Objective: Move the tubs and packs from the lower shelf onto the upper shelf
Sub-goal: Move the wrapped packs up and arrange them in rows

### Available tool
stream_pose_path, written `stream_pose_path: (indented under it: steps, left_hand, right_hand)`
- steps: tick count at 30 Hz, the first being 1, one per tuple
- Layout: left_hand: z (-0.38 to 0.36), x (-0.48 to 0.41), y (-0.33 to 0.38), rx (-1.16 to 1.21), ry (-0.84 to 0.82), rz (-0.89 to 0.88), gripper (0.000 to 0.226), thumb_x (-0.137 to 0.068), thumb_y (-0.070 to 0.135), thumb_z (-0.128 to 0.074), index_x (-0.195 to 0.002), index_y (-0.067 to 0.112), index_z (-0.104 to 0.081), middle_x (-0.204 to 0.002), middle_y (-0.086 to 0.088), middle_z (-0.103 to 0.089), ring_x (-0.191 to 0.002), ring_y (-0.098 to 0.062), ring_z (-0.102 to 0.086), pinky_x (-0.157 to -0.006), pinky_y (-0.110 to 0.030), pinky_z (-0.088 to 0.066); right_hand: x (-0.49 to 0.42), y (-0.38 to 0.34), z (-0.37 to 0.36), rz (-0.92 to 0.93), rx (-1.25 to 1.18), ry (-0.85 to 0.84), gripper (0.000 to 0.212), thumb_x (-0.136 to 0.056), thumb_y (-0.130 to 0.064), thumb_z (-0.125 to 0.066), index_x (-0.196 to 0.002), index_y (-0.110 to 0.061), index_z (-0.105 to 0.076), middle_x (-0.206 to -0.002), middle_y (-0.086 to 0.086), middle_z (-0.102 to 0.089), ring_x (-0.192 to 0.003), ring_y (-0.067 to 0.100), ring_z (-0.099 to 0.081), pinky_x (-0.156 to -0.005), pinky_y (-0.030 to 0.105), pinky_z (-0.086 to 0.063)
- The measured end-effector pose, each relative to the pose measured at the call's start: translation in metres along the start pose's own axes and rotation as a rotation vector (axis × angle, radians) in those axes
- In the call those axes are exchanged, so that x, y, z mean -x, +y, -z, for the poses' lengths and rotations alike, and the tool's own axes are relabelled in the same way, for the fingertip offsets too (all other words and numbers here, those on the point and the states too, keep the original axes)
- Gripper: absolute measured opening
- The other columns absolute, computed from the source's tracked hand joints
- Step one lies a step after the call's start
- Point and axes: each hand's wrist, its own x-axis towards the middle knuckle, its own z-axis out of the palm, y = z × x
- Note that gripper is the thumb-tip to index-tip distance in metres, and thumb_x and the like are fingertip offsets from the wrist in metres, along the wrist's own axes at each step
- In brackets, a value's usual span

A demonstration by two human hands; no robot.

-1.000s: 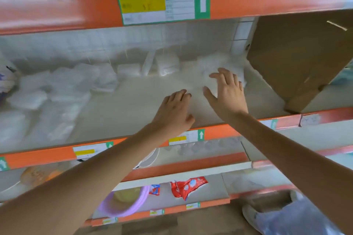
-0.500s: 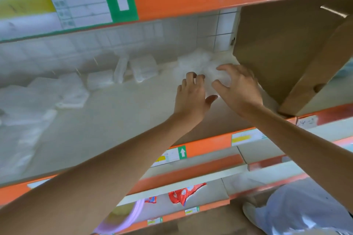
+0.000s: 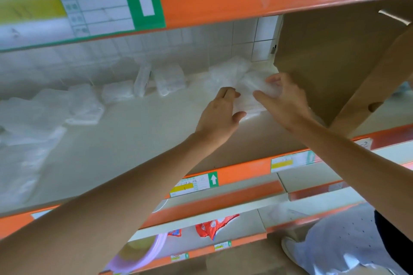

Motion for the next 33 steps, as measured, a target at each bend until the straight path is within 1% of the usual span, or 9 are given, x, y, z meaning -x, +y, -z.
stream_pose_path:
  steps: [3, 7, 12, 16, 19, 23, 27, 30, 33]
  left_hand:
    - [0.005, 0.01, -0.007, 0.032, 0.0, 0.007, 0.056, -0.09, 0.023, -0.068, -0.139, 0.009, -0.044, -0.136, -0.007, -0.044, -0.113, -0.028, -0.057, -0.096, -0.039, -0.047]
    - [0.02, 0.018, -0.017, 0.01, -0.05, 0.067, 0.067, -0.086, 0.029, -0.069, -0.144, 0.012, -0.042, -0.132, -0.006, -0.039, -0.104, -0.022, -0.057, -0.091, -0.035, -0.05]
    - [0.032, 0.02, -0.021, 0.067, -0.073, 0.117, 0.068, -0.08, 0.027, -0.075, -0.137, 0.01, -0.043, -0.135, -0.004, -0.04, -0.107, -0.024, -0.055, -0.089, -0.039, -0.05]
    - [0.042, 0.037, -0.043, 0.047, -0.047, 0.112, 0.067, -0.079, 0.033, -0.079, -0.132, 0.01, -0.045, -0.129, -0.004, -0.053, -0.116, -0.018, -0.052, -0.092, -0.028, -0.042]
    - [0.058, 0.052, -0.062, 0.062, -0.038, 0.151, 0.076, -0.076, 0.038, -0.082, -0.136, 0.012, -0.044, -0.124, -0.001, -0.053, -0.113, -0.015, -0.051, -0.093, -0.026, -0.041]
    - [0.085, 0.068, -0.082, 0.065, -0.104, 0.214, 0.084, -0.068, 0.037, -0.088, -0.139, 0.013, -0.049, -0.121, -0.001, -0.049, -0.111, -0.016, -0.052, -0.099, -0.029, -0.042]
    - [0.109, 0.088, -0.103, 0.092, -0.097, 0.284, 0.071, -0.07, 0.029, -0.087, -0.132, 0.014, -0.055, -0.116, 0.003, -0.047, -0.104, -0.01, -0.05, -0.087, -0.018, -0.036]
    - [0.125, 0.105, -0.118, 0.088, -0.062, 0.327, 0.064, -0.071, 0.019, -0.085, -0.128, 0.012, -0.055, -0.121, 0.0, -0.05, -0.111, -0.012, -0.051, -0.085, -0.014, -0.033]
    - [0.137, 0.123, -0.126, 0.09, -0.039, 0.373, 0.07, -0.059, 0.03, -0.079, -0.122, 0.012, -0.054, -0.123, -0.002, -0.054, -0.113, -0.014, -0.052, -0.089, -0.022, -0.038]
  right_hand:
    - [0.005, 0.004, -0.007, -0.05, -0.137, -0.016, 0.043, -0.086, -0.038, -0.069, -0.123, -0.023, -0.053, -0.118, -0.015, -0.047, -0.104, 0.016, -0.059, -0.081, 0.025, -0.05]
    - [0.009, 0.002, -0.022, -0.073, -0.189, -0.018, 0.043, -0.089, -0.038, -0.066, -0.125, -0.02, -0.051, -0.12, -0.009, -0.05, -0.108, 0.009, -0.05, -0.085, 0.019, -0.035]
    - [0.014, -0.002, -0.039, -0.149, -0.289, -0.024, 0.041, -0.088, -0.044, -0.065, -0.12, -0.023, -0.052, -0.118, -0.004, -0.057, -0.107, 0.019, -0.059, -0.09, 0.031, -0.046]
    - [0.024, -0.014, -0.053, -0.133, -0.258, -0.037, 0.043, -0.087, -0.043, -0.068, -0.121, -0.021, -0.055, -0.118, -0.002, -0.06, -0.107, 0.017, -0.059, -0.091, 0.03, -0.046]
    - [0.032, -0.03, -0.069, -0.129, -0.27, -0.086, 0.044, -0.086, -0.044, -0.068, -0.121, -0.02, -0.056, -0.117, 0.0, -0.062, -0.106, 0.019, -0.061, -0.094, 0.034, -0.048]
    - [0.045, -0.051, -0.092, -0.112, -0.286, -0.179, 0.048, -0.086, -0.046, -0.068, -0.124, -0.02, -0.055, -0.12, -0.002, -0.06, -0.109, 0.016, -0.059, -0.094, 0.032, -0.046]
    - [0.057, -0.069, -0.111, -0.109, -0.348, -0.256, 0.056, -0.079, -0.047, -0.077, -0.123, -0.021, -0.055, -0.118, -0.006, -0.059, -0.108, 0.008, -0.056, -0.089, 0.022, -0.042]
    - [0.063, -0.073, -0.113, -0.068, -0.272, -0.171, 0.05, -0.078, -0.037, -0.079, -0.12, -0.021, -0.057, -0.115, -0.008, -0.058, -0.11, 0.005, -0.053, -0.088, 0.018, -0.037]
    - [0.07, -0.073, -0.107, -0.016, -0.016, -0.101, 0.048, -0.079, -0.032, -0.072, -0.121, -0.02, -0.055, -0.119, -0.002, -0.056, -0.119, 0.02, -0.049, -0.093, 0.029, -0.038]
